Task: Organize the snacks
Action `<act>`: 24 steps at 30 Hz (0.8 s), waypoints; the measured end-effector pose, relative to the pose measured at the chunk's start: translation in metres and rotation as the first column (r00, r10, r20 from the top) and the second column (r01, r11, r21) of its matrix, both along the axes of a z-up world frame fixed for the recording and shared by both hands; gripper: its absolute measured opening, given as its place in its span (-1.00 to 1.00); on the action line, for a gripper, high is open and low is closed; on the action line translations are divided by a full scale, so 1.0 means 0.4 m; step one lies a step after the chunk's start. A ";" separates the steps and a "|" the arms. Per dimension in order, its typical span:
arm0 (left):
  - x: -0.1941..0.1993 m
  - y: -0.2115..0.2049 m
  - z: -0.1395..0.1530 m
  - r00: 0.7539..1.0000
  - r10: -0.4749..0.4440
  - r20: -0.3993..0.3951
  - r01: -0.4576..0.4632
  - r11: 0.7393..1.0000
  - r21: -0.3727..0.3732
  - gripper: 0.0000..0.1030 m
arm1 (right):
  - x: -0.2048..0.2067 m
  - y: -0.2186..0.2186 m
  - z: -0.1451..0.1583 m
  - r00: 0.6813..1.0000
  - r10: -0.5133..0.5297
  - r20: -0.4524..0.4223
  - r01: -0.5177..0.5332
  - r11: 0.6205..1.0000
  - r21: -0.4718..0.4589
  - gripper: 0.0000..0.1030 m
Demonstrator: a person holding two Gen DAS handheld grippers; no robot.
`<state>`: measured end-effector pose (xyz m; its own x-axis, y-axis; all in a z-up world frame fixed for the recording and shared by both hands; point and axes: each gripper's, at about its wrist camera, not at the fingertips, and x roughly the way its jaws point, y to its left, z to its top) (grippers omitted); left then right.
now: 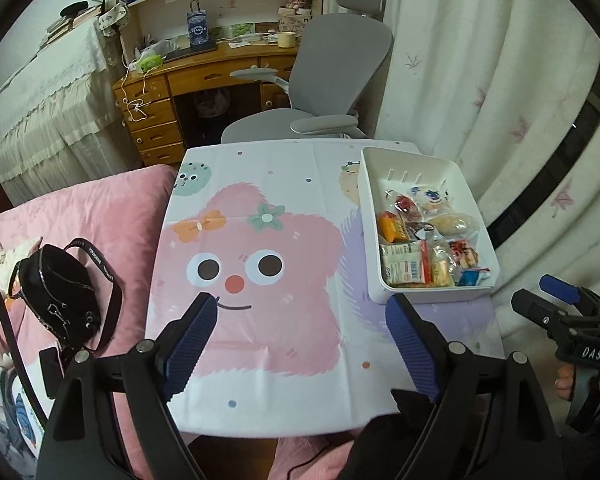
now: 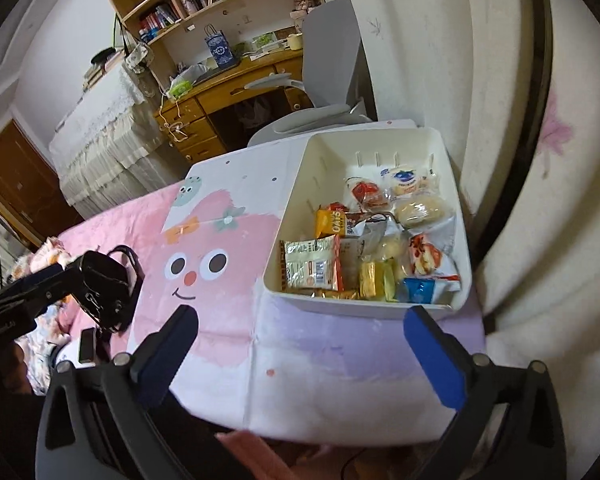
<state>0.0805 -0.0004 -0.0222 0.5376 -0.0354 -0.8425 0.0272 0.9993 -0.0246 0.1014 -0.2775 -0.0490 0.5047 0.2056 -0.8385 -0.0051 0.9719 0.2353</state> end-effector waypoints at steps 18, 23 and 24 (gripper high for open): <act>-0.169 -0.038 0.016 0.999 0.042 0.016 -0.043 0.999 0.030 0.98 | -0.208 0.205 0.120 1.000 0.022 -0.013 -0.022 0.997 -0.075 1.00; -0.186 -0.037 0.026 0.998 0.058 0.032 -0.060 0.998 0.037 0.98 | -0.227 0.199 0.131 1.000 -0.008 0.002 0.008 0.996 -0.089 1.00; -0.186 -0.037 0.026 0.998 0.059 0.032 -0.060 0.998 0.035 0.98 | -0.228 0.198 0.132 1.000 -0.011 0.003 0.011 0.996 -0.090 1.00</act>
